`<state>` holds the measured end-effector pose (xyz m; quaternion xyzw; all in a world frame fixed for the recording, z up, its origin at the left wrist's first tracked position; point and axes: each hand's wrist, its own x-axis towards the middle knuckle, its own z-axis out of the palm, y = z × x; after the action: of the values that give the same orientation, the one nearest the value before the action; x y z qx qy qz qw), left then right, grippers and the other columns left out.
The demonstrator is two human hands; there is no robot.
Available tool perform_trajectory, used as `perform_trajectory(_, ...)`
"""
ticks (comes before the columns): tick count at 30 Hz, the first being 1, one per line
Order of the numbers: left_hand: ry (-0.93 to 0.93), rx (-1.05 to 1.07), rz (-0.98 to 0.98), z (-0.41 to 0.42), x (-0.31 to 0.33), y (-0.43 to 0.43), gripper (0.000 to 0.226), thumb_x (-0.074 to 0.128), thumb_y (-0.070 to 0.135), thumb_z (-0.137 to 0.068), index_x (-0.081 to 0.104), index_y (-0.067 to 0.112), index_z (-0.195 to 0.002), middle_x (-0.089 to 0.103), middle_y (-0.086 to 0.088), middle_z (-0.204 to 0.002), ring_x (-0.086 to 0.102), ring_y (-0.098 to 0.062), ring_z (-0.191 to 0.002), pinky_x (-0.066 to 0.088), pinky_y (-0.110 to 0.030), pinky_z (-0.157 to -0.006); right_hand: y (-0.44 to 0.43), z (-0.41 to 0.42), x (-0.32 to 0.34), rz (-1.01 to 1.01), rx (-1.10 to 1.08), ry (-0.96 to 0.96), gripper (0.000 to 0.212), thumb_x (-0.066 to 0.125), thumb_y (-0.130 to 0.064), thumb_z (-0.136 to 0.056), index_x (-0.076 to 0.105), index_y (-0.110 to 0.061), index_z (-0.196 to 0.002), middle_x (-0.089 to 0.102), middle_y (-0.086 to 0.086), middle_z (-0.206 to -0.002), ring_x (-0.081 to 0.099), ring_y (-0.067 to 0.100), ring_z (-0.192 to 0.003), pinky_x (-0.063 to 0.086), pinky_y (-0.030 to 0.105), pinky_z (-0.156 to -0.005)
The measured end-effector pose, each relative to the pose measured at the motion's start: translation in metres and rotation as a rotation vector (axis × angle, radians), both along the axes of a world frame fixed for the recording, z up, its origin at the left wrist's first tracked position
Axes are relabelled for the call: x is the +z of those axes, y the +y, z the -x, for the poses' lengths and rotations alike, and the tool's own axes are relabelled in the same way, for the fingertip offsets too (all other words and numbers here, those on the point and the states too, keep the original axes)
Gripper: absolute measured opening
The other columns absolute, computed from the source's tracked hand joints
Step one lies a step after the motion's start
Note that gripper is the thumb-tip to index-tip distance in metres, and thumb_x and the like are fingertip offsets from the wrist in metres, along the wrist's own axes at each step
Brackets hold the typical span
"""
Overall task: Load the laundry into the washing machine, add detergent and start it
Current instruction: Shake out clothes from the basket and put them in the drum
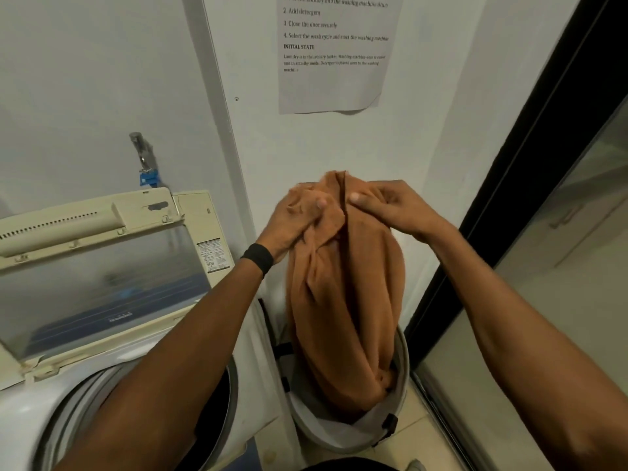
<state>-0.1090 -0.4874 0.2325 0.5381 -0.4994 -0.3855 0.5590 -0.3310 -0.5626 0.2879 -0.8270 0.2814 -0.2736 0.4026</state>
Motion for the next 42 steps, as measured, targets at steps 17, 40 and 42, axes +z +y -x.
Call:
perform_trajectory(17,0.094,0.367,0.083,-0.026,-0.001,0.002,0.018,0.074,0.007,-0.087,0.065,0.018,-0.098,0.069,0.0,-0.094,0.066,-0.012,-0.088,0.056,-0.035,-0.085,-0.016,0.039,-0.059,-0.177,-0.119,0.186,0.042,0.068,-0.051,-0.094,0.069,-0.011,-0.083,0.061,-0.002,-0.074,0.058,0.013,-0.073,0.047,0.031,-0.071)
perform_trajectory(40,0.104,0.219,0.064,-0.021,0.013,0.0,0.034,0.079,0.004,-0.086,0.068,0.011,-0.118,0.074,-0.003,-0.107,0.073,-0.013,-0.096,0.059,-0.026,-0.082,-0.032,0.03,-0.03,0.048,-0.136,0.457,0.028,0.062,-0.04,-0.1,0.069,-0.016,-0.089,0.069,0.0,-0.083,0.063,0.019,-0.081,0.046,0.03,-0.072)
perform_trajectory(42,0.016,0.242,0.095,-0.025,0.01,0.001,0.038,0.076,-0.002,-0.087,0.066,0.011,-0.121,0.073,0.001,-0.107,0.072,-0.007,-0.094,0.056,-0.022,-0.082,-0.035,0.038,0.0,0.119,-0.228,0.273,0.026,0.068,-0.039,-0.097,0.069,-0.016,-0.086,0.067,0.001,-0.08,0.06,0.017,-0.079,0.045,0.028,-0.071)
